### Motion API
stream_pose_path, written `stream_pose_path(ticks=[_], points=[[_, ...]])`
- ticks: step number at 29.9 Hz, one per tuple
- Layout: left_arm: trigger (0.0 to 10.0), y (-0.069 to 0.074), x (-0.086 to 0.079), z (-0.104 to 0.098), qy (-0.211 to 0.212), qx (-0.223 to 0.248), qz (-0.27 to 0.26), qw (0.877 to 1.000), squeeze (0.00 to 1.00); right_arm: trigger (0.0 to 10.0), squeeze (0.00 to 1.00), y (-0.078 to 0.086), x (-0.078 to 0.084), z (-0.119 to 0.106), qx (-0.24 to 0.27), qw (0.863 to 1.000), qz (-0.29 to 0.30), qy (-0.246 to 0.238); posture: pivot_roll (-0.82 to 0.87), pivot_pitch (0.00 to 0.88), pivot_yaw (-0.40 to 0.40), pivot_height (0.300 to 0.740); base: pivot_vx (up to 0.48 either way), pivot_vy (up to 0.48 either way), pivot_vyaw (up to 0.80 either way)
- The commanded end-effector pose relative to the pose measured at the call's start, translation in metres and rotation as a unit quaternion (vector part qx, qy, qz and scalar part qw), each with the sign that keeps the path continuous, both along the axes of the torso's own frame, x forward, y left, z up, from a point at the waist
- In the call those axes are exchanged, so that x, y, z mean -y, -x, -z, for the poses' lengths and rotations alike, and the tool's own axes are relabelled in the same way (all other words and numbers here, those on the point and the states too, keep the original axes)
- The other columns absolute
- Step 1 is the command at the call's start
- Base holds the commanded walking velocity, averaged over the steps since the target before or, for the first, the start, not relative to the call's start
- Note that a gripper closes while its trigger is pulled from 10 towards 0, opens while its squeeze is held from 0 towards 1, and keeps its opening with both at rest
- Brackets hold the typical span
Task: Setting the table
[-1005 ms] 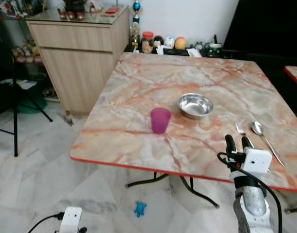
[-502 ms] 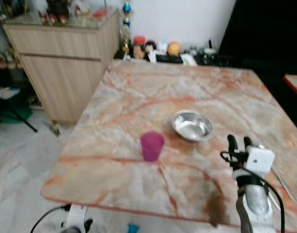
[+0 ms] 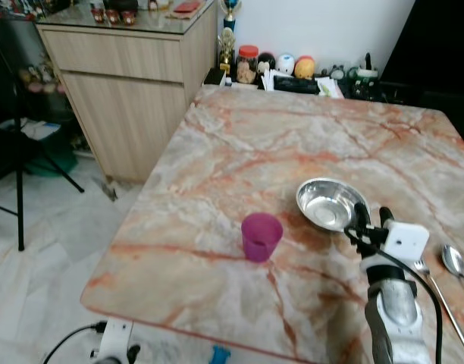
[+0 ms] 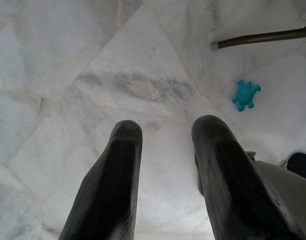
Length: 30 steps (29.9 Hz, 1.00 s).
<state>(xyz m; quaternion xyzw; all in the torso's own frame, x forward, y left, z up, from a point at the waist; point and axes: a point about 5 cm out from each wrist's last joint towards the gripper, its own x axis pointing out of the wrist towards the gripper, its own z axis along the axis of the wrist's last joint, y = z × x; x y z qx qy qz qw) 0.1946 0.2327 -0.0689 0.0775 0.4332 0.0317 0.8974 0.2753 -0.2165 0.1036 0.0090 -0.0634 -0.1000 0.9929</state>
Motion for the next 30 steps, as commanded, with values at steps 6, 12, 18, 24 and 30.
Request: stream_pose_path(ticks=[6, 12, 18, 24, 30], points=[[10.0, 0.004, 0.002, 0.003, 0.003, -0.01, -0.001, 1.0, 0.0, 10.0, 1.0, -0.018, 0.01, -0.031, 0.008, 0.997, 0.032, -0.07, 0.07, 0.0, -0.035, 0.74, 0.0, 0.0, 0.0], [10.0, 0.005, 0.003, 0.004, 0.004, -0.012, -0.002, 1.0, 0.0, 10.0, 1.0, -0.041, 0.01, -0.044, -0.011, 0.992, 0.028, -0.12, 0.07, 0.0, -0.034, 0.74, 0.0, 0.0, 0.0], [10.0, 0.007, 0.003, 0.005, 0.005, -0.014, -0.005, 1.0, 0.0, 10.0, 1.0, -0.052, 0.008, -0.043, -0.053, 0.988, 0.031, -0.14, 0.07, 0.0, -0.037, 0.74, 0.0, 0.0, 0.0], [10.0, 0.01, 0.001, 0.006, 0.005, -0.017, -0.009, 1.0, 0.0, 10.0, 0.0, -0.048, 0.007, -0.027, -0.101, 0.986, 0.039, -0.13, 0.08, 0.0, -0.039, 0.74, 0.0, 0.0, 0.0], [10.0, 0.012, -0.001, 0.006, 0.004, -0.02, -0.012, 1.0, 0.0, 10.0, 0.0, -0.037, 0.018, -0.011, -0.116, 0.982, 0.064, -0.135, 0.08, 0.0, -0.038, 0.74, 0.0, 0.0, 0.0]])
